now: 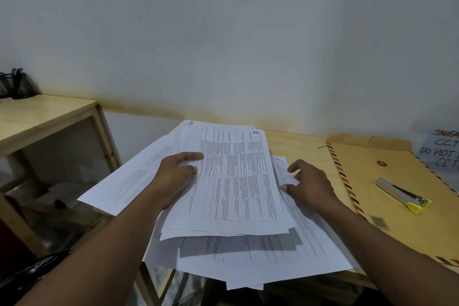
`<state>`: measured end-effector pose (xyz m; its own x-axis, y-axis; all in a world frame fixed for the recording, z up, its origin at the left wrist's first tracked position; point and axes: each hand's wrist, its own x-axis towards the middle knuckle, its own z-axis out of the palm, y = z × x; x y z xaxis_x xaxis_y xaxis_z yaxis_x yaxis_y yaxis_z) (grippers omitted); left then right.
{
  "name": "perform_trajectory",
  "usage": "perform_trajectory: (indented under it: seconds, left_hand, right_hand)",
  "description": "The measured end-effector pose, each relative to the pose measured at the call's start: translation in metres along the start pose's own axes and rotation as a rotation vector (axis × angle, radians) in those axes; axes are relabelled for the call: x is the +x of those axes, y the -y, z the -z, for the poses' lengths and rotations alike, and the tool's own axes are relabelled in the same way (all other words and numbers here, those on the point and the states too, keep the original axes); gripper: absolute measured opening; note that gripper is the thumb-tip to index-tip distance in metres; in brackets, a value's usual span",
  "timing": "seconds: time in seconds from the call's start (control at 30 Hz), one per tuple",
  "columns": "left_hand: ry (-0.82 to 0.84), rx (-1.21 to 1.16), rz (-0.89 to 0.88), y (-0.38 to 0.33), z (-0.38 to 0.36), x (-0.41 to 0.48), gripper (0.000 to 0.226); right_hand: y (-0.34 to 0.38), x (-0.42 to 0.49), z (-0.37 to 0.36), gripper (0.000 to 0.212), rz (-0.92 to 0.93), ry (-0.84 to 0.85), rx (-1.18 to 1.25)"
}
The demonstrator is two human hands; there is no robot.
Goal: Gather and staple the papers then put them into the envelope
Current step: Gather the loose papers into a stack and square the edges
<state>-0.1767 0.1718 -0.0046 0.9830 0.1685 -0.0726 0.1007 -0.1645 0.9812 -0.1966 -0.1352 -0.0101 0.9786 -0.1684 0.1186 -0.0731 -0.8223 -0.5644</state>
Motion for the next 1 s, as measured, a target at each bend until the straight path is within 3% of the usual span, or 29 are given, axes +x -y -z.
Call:
perform_trajectory:
  seconds: [0.17, 0.33, 0.4, 0.57, 0.67, 0.87, 1.0]
  left_hand:
    - [0.015, 0.003, -0.012, -0.003, -0.001, -0.003, 0.039]
    - [0.054, -0.051, -0.046, -0.013, -0.018, -0.004, 0.034]
    - [0.054, -0.057, -0.061, -0.018, -0.025, -0.003, 0.035]
    - [0.102, -0.111, -0.078, -0.034, -0.041, -0.001, 0.031]
    - [0.091, -0.162, -0.070, -0.043, -0.046, 0.000, 0.029]
    - [0.050, -0.200, -0.107, -0.054, -0.033, 0.001, 0.030]
    - [0.156, -0.200, -0.054, -0.056, -0.014, -0.004, 0.031]
  right_hand:
    - [0.005, -0.002, 0.001, 0.028, 0.041, -0.121, 0.118]
    - [0.025, 0.003, 0.030, 0.024, 0.040, -0.096, 0.703]
    - [0.034, 0.005, 0.044, 0.023, 0.047, -0.089, 0.807]
    - [0.050, 0.015, 0.062, 0.018, 0.108, -0.117, 0.770]
    - [0.061, 0.019, 0.063, 0.010, 0.086, -0.140, 0.892]
    - [0.075, 0.023, 0.058, 0.023, 0.048, 0.035, 0.817]
    - [0.093, 0.022, 0.046, 0.029, 0.065, 0.053, 0.844]
